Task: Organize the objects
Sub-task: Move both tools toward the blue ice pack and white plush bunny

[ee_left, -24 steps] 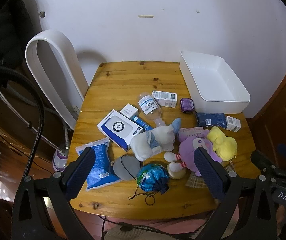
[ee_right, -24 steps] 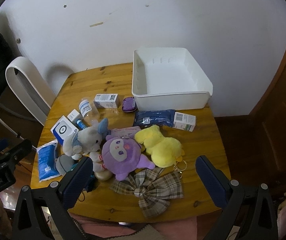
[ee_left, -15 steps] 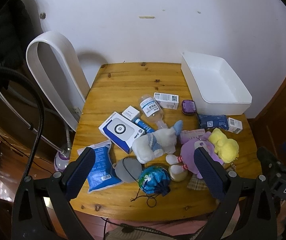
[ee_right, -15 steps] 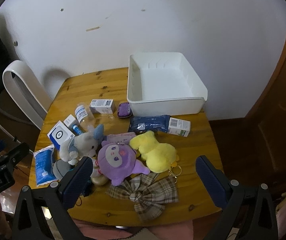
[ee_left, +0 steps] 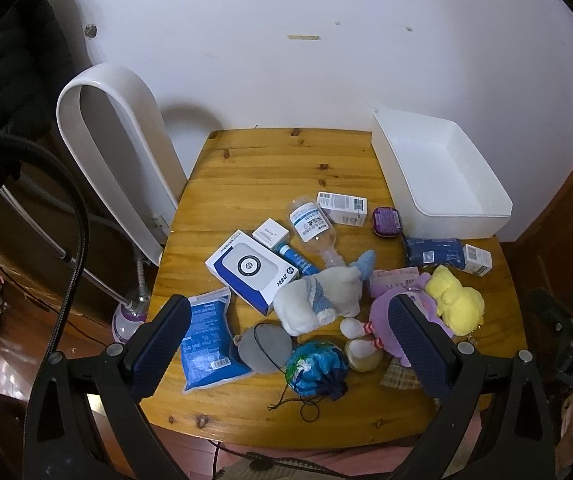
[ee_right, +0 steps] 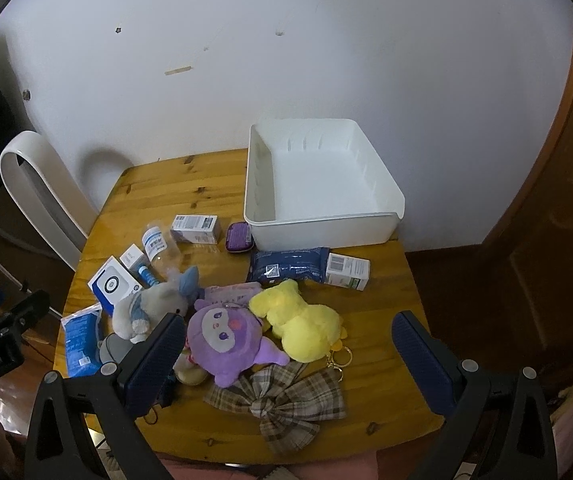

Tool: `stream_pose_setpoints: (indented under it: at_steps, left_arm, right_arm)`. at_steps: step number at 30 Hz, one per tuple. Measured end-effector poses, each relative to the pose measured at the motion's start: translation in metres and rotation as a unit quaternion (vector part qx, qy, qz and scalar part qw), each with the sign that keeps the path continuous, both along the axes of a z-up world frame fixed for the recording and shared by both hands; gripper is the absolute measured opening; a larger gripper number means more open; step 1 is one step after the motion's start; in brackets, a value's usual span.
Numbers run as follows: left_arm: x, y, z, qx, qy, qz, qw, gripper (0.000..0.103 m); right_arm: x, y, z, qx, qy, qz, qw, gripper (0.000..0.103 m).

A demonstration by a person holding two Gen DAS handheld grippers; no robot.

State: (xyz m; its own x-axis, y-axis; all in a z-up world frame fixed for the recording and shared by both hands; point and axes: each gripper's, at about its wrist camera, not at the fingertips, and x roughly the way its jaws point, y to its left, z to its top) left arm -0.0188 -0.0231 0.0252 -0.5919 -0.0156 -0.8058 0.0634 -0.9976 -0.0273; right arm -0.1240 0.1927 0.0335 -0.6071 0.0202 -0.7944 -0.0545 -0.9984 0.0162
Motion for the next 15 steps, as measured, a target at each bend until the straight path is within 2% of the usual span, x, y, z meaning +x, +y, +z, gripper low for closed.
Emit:
stream_pose_setpoints:
  at_steps: [6,7,15]
  left_arm:
    - [0.0004,0.0,-0.0002,0.004,0.001,-0.001,1.0,0.099]
    - [-0.0002,0.0002,0.0002,0.05,0.022,-0.015,0.9984,0.099]
    - [0.0006,0.001,-0.0001,0.067,0.028,-0.021,0.9972,0.099]
  right_arm:
    - [-0.0032,0.0004,-0.0016,0.013,0.001,-0.004,1.0,0.103]
    - [-0.0041,0.0012,-0.0024,0.012,-0.001,-0.004,1.0,0.103]
    - [-0.007,0.0081,-0.0076,0.01,-0.006,-0.015,1.0,0.103]
